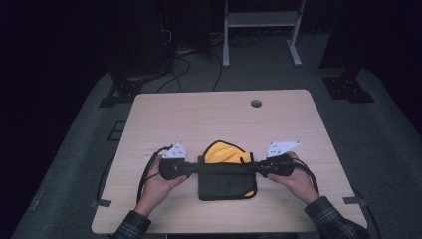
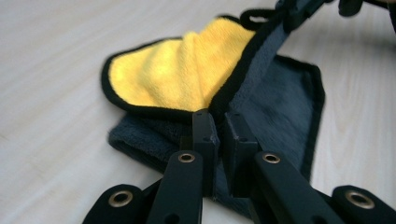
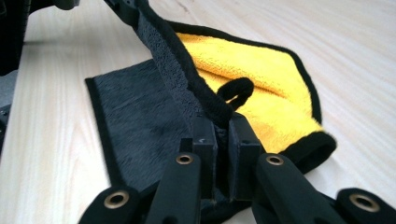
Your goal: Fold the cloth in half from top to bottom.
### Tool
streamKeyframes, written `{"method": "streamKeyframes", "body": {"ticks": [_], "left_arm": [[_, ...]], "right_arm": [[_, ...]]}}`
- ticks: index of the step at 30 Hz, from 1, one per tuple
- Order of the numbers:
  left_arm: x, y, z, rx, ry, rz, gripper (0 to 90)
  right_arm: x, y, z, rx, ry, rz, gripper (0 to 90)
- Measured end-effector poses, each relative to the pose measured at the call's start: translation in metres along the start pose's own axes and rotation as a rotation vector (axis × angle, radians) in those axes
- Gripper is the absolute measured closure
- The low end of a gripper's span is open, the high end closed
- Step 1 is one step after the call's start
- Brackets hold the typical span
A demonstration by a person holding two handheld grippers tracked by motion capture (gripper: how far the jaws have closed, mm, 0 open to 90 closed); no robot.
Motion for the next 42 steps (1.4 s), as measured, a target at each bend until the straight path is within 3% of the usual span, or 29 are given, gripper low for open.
{"method": "streamKeyframes", "body": {"ticks": [7, 14, 17, 20, 23, 28, 31, 34, 42], "left_arm": [[-0.004, 0.013, -0.014, 0.001, -0.04, -0.037, 83.9], [-0.008, 0.028, -0.028, -0.022, -0.11, -0.066, 82.3], [-0.009, 0.033, -0.035, -0.033, -0.149, -0.078, 77.8], [-0.006, 0.037, -0.039, -0.026, -0.157, -0.082, 75.7], [0.001, 0.041, -0.042, -0.017, -0.142, -0.094, 74.1], [0.014, 0.04, -0.036, 0.013, -0.068, -0.069, 68.4], [0.015, 0.035, -0.03, 0.04, -0.029, -0.053, 65.5], [0.007, 0.031, -0.026, 0.05, -0.029, -0.042, 62.7], [-0.013, 0.028, -0.019, 0.071, -0.044, -0.016, 54.9]], "right_arm": [[-0.002, -0.011, -0.02, 0.003, -0.045, 0.016, 82.0], [-0.005, -0.018, -0.034, 0.023, -0.095, 0.014, 80.3], [-0.006, -0.02, -0.041, 0.039, -0.122, 0.006, 77.0], [-0.003, -0.022, -0.043, 0.048, -0.126, 0.013, 72.1], [0.005, -0.026, -0.047, 0.053, -0.124, 0.013, 69.9], [0.022, -0.03, -0.049, 0.046, -0.091, 0.029, 68.6], [0.034, -0.027, -0.045, 0.029, -0.047, 0.023, 68.6], [0.036, -0.019, -0.034, 0.018, -0.014, 0.004, 67.5], [0.002, 0.009, 0.012, -0.013, 0.006, -0.056, 55.4]]}}
Point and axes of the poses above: each handheld gripper's, and its own axes: x roughly backward along the jaws, z roughly out of its top, y roughly to its right, the point moved 5 cm from there along -x, roughly forward along the jaws, and after that the axes turned 11 degrees about -x, right-handed, at the moved point
